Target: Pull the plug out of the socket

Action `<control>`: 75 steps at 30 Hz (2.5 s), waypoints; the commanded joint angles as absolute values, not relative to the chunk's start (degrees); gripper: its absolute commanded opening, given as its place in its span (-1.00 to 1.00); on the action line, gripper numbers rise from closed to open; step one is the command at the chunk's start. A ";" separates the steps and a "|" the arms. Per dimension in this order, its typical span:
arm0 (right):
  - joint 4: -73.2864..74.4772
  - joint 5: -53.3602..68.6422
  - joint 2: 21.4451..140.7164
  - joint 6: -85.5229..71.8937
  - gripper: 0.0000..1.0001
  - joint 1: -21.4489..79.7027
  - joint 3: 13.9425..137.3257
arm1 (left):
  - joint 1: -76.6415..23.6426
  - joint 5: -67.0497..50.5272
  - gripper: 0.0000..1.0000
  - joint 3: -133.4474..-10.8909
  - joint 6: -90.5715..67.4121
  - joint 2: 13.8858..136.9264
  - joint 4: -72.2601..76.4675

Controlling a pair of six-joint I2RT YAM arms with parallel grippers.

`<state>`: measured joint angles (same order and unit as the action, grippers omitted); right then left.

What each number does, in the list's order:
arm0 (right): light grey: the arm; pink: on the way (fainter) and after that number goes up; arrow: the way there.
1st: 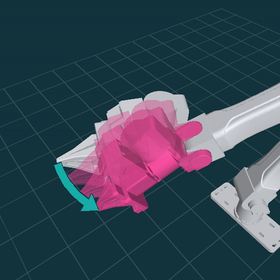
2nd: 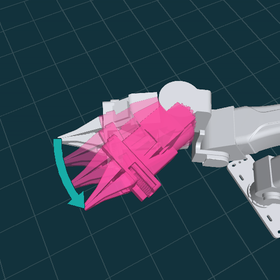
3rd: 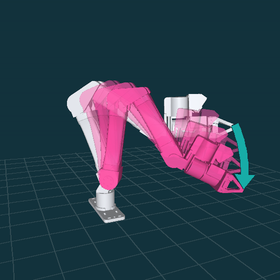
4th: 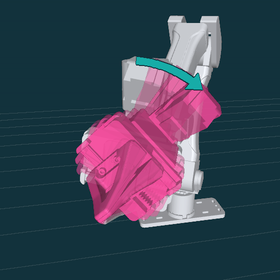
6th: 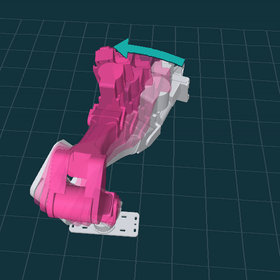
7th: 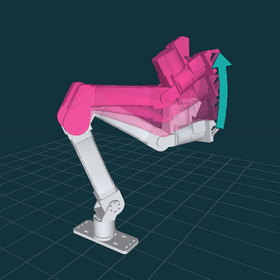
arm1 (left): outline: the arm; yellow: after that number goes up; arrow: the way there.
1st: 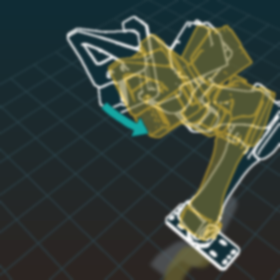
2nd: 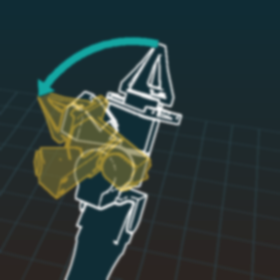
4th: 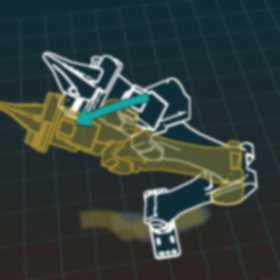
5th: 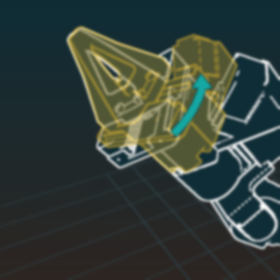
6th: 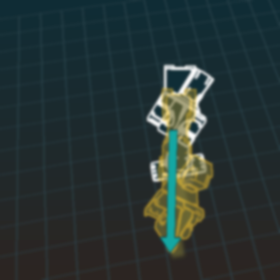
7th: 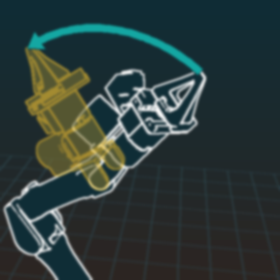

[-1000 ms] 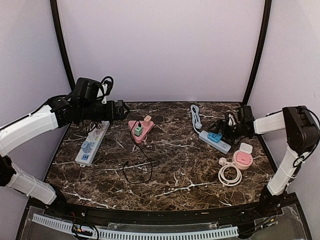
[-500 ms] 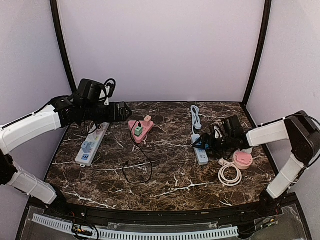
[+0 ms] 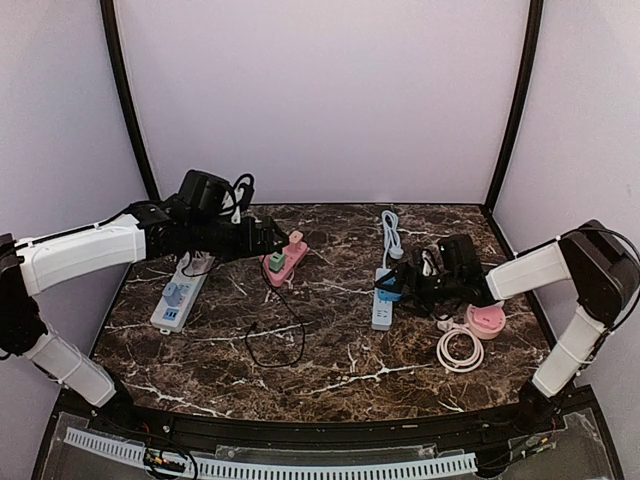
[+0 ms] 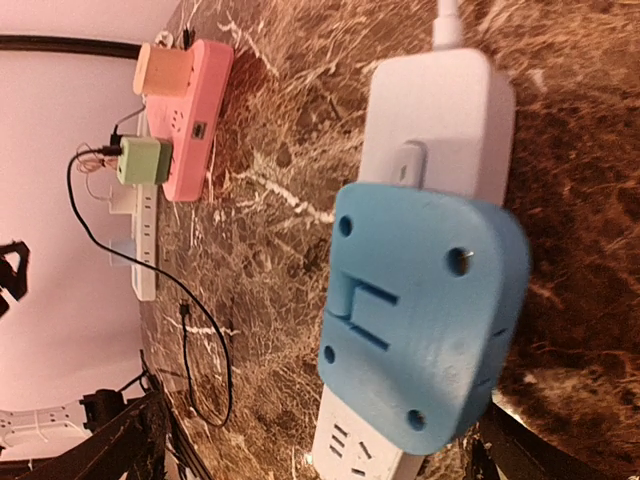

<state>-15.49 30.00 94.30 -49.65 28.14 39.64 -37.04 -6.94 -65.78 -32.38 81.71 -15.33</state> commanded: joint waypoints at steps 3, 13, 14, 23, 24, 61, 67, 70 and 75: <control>-31.14 35.60 97.55 -53.78 0.85 22.22 35.16 | -40.97 -16.48 0.90 -65.48 -39.63 88.68 -6.58; -45.06 42.66 106.86 -59.67 0.55 19.35 34.91 | -46.27 -27.10 0.08 -74.10 -49.73 106.97 5.11; -46.07 42.85 107.40 -60.08 0.52 19.27 34.74 | -46.61 -28.44 -0.07 -74.63 -50.53 108.02 7.03; -48.82 43.69 109.29 -61.38 0.33 18.93 34.04 | -48.03 -33.09 -0.61 -80.41 -57.51 118.95 13.73; -48.78 43.68 109.21 -61.29 0.33 18.71 33.95 | -48.14 -33.16 -0.62 -81.38 -57.80 120.07 13.76; -55.15 48.74 111.58 -66.68 -0.54 17.40 34.44 | -50.71 -30.81 -1.00 -91.10 -64.31 135.13 3.43; -59.58 49.51 111.48 -69.87 -0.68 17.40 32.85 | -50.71 -30.34 -1.00 -92.01 -64.45 135.97 1.77; -61.80 49.90 112.03 -71.17 -0.74 17.40 32.00 | -50.79 -30.53 -1.00 -92.58 -64.25 136.25 1.31; -71.38 51.54 115.95 -76.54 -0.88 17.40 30.80 | -50.88 -30.30 -1.00 -93.14 -64.21 136.73 0.44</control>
